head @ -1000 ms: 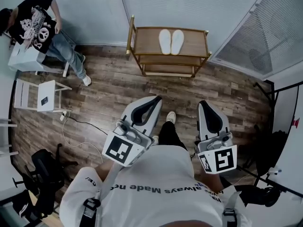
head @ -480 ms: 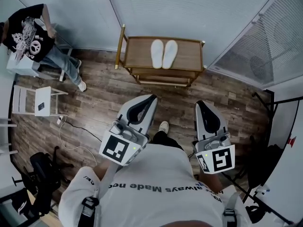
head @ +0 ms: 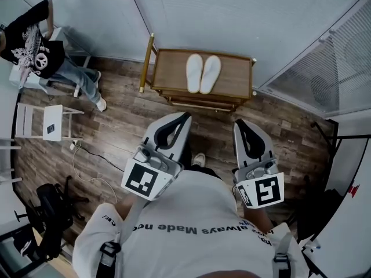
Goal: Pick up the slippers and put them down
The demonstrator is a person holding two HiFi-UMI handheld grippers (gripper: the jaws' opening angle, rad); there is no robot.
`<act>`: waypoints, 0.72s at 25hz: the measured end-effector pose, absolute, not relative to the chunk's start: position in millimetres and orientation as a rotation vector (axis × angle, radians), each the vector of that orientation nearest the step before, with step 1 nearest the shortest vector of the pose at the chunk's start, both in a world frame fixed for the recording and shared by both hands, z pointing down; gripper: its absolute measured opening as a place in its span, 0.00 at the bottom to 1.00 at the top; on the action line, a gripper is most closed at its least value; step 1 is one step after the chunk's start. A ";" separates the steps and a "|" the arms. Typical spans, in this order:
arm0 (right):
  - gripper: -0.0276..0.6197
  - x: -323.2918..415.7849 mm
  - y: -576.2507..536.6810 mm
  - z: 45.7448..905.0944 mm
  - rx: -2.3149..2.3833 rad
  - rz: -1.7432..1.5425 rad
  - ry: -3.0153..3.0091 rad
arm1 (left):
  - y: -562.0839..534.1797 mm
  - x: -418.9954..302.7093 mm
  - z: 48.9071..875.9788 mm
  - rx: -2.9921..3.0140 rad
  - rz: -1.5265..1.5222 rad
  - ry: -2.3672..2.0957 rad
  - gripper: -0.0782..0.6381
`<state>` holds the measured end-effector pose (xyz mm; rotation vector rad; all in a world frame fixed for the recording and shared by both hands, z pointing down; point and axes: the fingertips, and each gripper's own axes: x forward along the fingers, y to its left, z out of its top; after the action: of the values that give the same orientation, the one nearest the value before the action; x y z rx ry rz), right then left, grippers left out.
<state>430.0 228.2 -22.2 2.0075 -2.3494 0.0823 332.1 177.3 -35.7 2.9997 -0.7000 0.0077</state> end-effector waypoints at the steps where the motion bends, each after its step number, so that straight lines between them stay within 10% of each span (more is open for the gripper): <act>1: 0.07 431.2 219.6 -21.9 2.007 0.075 -2.346 | 168.4 333.2 -34.8 2.997 0.007 -0.703 0.12; 18: 0.07 418.6 26.6 -15.6 2.063 0.122 -2.308 | -23.0 320.9 -20.5 2.996 0.017 -0.612 0.12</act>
<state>418.6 26.6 -15.6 2.0633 -2.3077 0.1218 320.9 -23.0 -20.5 2.9956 -0.6118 0.0170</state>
